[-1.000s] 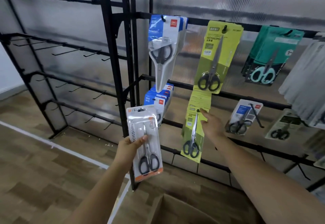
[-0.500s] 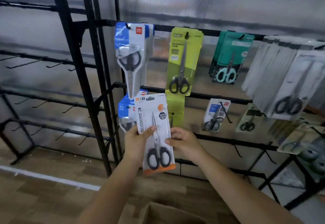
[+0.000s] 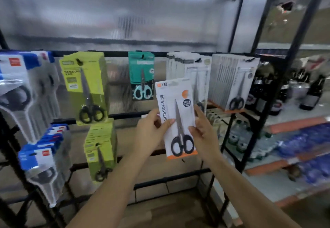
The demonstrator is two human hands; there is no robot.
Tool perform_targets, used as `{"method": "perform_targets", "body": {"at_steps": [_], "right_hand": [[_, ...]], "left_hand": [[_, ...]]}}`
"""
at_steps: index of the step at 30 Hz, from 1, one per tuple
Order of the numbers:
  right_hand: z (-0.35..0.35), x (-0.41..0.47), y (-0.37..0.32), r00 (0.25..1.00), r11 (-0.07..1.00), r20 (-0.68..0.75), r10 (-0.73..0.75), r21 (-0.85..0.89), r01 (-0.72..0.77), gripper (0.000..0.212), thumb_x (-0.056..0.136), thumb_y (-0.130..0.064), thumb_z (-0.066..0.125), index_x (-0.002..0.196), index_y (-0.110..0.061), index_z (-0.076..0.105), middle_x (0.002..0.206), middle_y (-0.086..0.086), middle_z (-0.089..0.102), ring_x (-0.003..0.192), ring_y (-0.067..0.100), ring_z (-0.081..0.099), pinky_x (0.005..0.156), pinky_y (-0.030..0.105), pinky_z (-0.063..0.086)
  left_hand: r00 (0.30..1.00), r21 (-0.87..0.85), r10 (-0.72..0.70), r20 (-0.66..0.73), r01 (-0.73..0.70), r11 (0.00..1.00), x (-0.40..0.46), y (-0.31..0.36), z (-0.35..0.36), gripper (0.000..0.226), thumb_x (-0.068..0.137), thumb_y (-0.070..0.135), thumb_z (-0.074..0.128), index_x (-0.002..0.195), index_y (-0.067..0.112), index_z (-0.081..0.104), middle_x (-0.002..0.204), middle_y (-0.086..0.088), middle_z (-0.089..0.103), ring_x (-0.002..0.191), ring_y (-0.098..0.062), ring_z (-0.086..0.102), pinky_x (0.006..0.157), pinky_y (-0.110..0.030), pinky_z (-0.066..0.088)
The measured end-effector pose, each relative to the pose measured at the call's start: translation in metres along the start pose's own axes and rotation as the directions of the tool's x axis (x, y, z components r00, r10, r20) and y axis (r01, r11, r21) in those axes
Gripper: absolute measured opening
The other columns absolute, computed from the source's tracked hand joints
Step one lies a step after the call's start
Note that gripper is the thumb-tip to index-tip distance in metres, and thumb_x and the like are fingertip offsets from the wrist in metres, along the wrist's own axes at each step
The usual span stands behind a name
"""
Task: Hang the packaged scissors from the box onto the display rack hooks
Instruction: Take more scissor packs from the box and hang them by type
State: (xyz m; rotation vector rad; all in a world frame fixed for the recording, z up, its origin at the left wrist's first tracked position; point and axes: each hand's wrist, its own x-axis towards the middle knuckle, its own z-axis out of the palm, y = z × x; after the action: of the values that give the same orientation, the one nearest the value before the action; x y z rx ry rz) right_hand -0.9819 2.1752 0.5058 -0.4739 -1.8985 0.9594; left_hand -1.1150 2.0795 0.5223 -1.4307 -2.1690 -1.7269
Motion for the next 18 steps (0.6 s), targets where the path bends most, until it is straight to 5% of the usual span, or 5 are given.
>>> {"method": "perform_targets", "body": {"at_steps": [3,7,12,18], "right_hand": [[-0.044,0.02,0.009,0.975,0.996,-0.216,-0.049,-0.078,0.033,0.058,0.091,0.012,0.04,0.14,-0.018,0.036,0.107,0.027,0.057,0.092,0.036,0.052,0.084,0.041,0.047],[-0.107,0.05,0.025,0.878,0.988,-0.478,0.022,-0.124,-0.093,0.064,0.089,0.011,0.036,0.139,-0.03,0.036,0.083,0.01,0.045,0.071,0.019,0.045,0.069,0.021,0.041],[-0.169,0.091,0.039,0.873,0.899,-0.478,0.097,-0.334,-0.283,0.062,0.09,0.001,0.035,0.143,-0.032,0.033,0.093,0.013,0.051,0.078,0.02,0.048,0.067,0.027,0.035],[-0.194,0.134,0.053,0.896,0.83,-0.422,0.14,-0.444,-0.339,0.051,0.096,-0.01,0.034,0.143,-0.031,0.035,0.099,0.018,0.058,0.079,0.029,0.054,0.069,0.029,0.037]], "left_hand": [[0.983,0.098,0.143,0.118,-0.155,0.983,0.027,0.036,0.03,0.033,0.085,0.04,0.067,0.104,0.014,0.064,0.083,0.003,0.068,0.071,-0.012,0.059,0.063,-0.019,0.043],[0.934,0.233,0.244,0.259,-0.306,0.923,0.054,0.076,0.073,0.027,0.091,0.035,0.059,0.108,0.014,0.063,0.095,0.0,0.068,0.084,-0.015,0.059,0.071,-0.024,0.041],[0.876,0.277,0.329,0.352,-0.434,0.857,0.072,0.105,0.112,0.029,0.094,0.033,0.054,0.115,0.014,0.061,0.098,0.001,0.064,0.089,-0.017,0.059,0.079,-0.034,0.05],[0.868,0.302,0.321,0.379,-0.444,0.844,0.084,0.115,0.136,0.027,0.094,0.032,0.053,0.113,0.014,0.061,0.102,-0.002,0.064,0.091,-0.02,0.058,0.081,-0.036,0.049]]}}
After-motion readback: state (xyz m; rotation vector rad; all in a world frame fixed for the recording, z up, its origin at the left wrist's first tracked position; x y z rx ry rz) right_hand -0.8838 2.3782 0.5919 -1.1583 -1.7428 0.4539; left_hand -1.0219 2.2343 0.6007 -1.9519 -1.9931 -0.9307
